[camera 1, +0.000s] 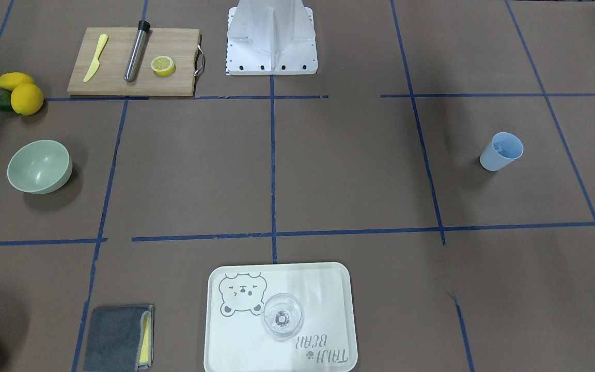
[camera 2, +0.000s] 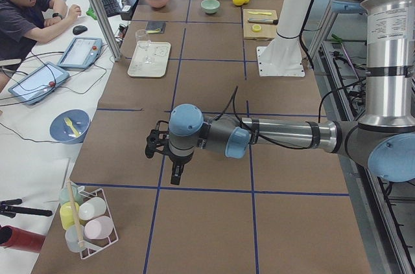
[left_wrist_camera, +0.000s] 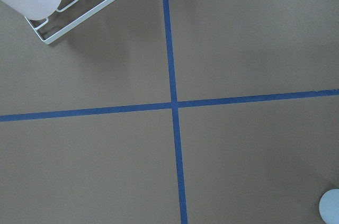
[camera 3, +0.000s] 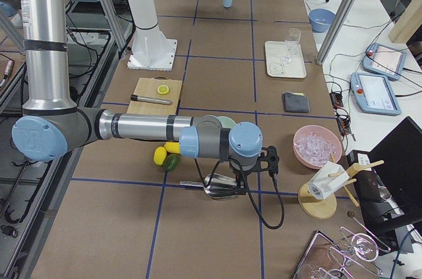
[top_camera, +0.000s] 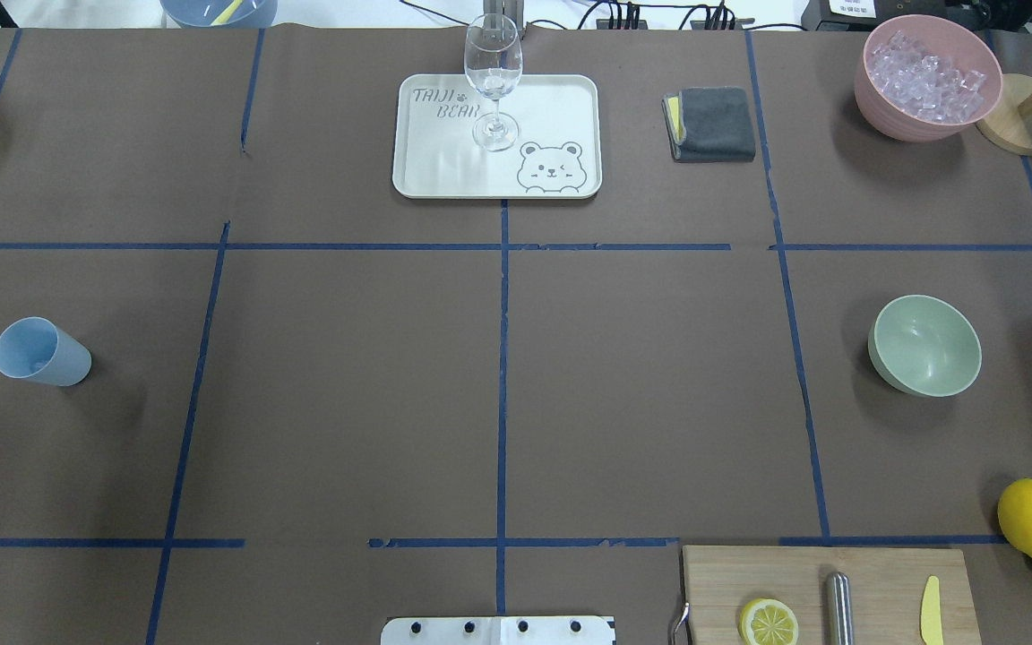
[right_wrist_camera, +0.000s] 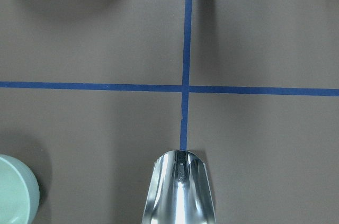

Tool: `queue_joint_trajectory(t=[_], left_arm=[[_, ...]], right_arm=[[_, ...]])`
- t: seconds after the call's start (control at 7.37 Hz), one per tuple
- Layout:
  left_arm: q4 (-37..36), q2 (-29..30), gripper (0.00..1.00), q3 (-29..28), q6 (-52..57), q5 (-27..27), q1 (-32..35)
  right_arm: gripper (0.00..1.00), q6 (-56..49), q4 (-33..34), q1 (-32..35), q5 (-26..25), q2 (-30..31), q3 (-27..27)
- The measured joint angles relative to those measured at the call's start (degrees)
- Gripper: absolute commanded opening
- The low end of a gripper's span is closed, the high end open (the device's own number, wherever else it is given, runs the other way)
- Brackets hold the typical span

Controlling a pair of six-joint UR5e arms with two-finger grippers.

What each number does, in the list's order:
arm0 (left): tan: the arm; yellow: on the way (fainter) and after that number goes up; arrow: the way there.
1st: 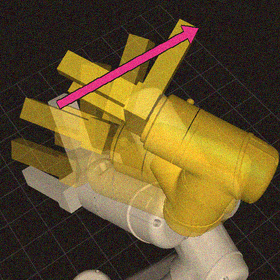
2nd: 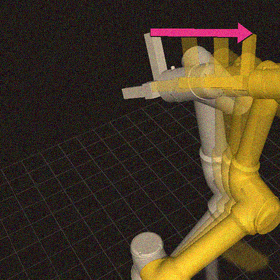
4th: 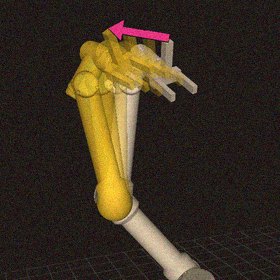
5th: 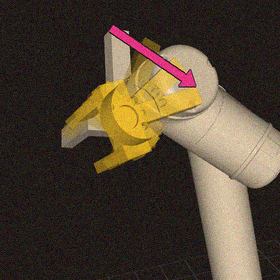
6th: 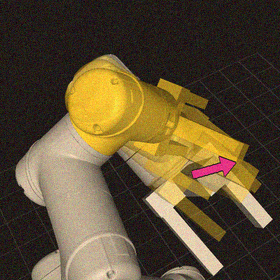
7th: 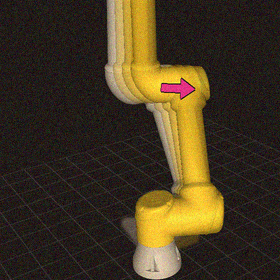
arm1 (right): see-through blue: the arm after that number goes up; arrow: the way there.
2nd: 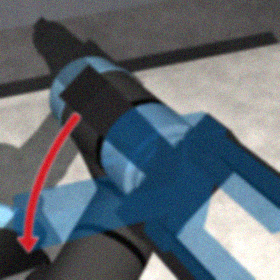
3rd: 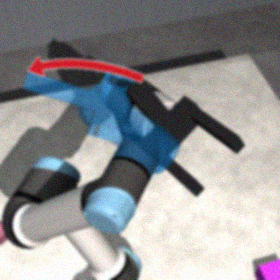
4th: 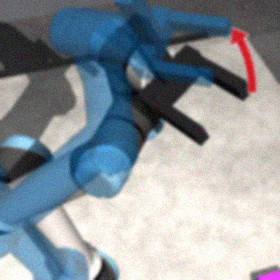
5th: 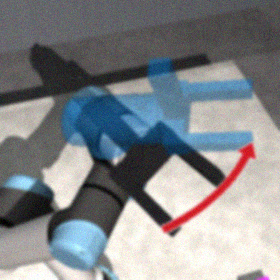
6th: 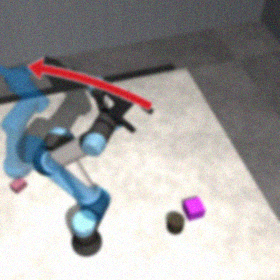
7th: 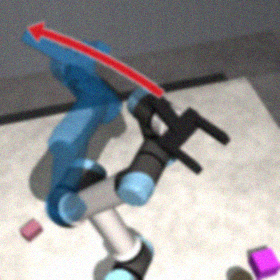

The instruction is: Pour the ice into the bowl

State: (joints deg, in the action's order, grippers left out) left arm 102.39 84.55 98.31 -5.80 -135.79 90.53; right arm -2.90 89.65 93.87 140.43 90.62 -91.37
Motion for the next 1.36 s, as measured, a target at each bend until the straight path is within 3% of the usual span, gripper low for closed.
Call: queue_joint_trajectory(t=[0.68, 1.09, 1.36], left_arm=[[1.43, 0.93, 1.0, 0.13, -0.12, -0.2, -0.29], [6.82, 2.35, 1.0, 0.93, -2.01, -0.51, -1.27], [7.58, 1.94, 1.0, 7.88, -11.02, -0.1, -5.64]], right_arm=[[1.0, 3.13, 0.12, -1.26, 0.91, -2.43, -2.97], [1.0, 5.9, -0.02, -4.22, 7.84, -1.35, -3.27], [1.0, 12.9, -3.33, -7.88, 7.62, -1.25, -3.56]])
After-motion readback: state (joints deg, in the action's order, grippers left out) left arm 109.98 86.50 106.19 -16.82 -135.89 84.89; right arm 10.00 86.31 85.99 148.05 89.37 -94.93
